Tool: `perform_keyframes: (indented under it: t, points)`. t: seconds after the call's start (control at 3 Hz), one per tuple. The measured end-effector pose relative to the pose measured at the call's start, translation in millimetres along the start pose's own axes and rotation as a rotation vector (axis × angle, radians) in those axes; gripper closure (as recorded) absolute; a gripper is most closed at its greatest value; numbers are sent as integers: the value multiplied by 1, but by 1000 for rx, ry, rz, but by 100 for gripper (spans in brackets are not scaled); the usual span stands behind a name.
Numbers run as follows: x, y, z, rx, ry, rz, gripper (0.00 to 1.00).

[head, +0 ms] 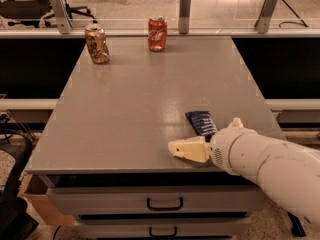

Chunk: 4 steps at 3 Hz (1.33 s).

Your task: Move rxbar blueberry near coke can

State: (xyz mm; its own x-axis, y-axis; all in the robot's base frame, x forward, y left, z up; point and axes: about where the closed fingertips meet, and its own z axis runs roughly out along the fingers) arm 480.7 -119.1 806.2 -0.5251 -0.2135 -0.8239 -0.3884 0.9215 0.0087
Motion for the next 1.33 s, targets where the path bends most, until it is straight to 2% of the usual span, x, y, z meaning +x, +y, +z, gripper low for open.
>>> perform_keyframes:
  t: [1.0, 1.33]
  points:
    - [-14, 0, -10, 1, 0, -1, 88]
    - [-18, 0, -13, 1, 0, 0, 100]
